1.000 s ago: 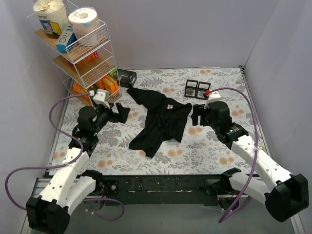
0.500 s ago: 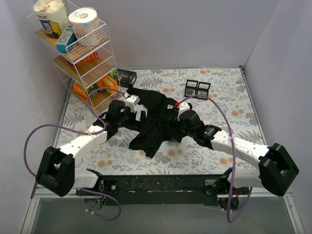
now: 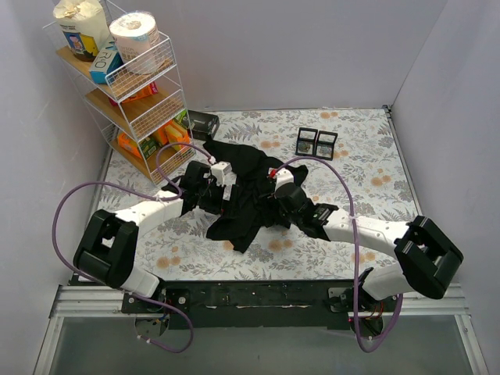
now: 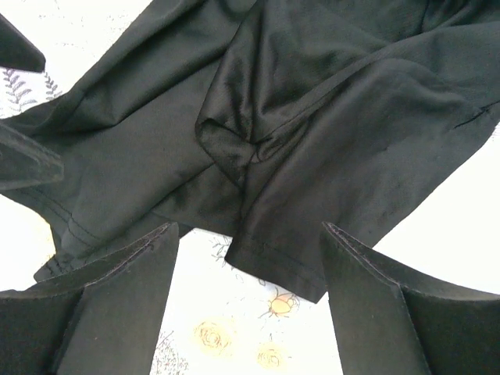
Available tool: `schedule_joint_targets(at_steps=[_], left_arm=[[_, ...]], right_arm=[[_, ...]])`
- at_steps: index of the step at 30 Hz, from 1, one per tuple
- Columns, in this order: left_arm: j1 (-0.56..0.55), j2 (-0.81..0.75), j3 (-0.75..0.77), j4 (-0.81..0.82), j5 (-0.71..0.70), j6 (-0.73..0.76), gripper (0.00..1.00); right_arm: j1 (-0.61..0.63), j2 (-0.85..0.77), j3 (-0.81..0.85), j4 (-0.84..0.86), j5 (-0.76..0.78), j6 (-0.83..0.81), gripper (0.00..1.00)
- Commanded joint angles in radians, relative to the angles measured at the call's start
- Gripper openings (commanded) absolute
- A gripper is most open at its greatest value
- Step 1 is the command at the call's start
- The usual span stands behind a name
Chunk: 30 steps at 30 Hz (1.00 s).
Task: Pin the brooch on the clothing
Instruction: Flatten out the clothes at the center of the board.
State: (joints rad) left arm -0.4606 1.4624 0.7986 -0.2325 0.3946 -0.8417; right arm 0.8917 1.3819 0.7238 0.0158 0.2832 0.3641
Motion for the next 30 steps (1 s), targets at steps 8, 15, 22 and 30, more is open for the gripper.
schedule_joint_targets(at_steps=[8,15,22,30], left_arm=[[-0.006,0.078,0.051,-0.007,0.108,-0.010,0.79],[-0.004,0.124,0.065,-0.008,0.151,-0.020,0.21],[-0.006,0.092,0.060,-0.001,0.098,-0.023,0.00],[-0.006,-0.009,0.048,-0.025,-0.132,-0.010,0.00]], right_arm=[[0.012,0.081,0.000,0.115,0.106,0.001,0.72],[0.012,0.108,0.009,0.104,0.114,0.003,0.23],[0.012,0.066,0.009,0.073,0.123,0.003,0.01],[0.010,-0.058,0.022,-0.100,0.206,0.007,0.01]])
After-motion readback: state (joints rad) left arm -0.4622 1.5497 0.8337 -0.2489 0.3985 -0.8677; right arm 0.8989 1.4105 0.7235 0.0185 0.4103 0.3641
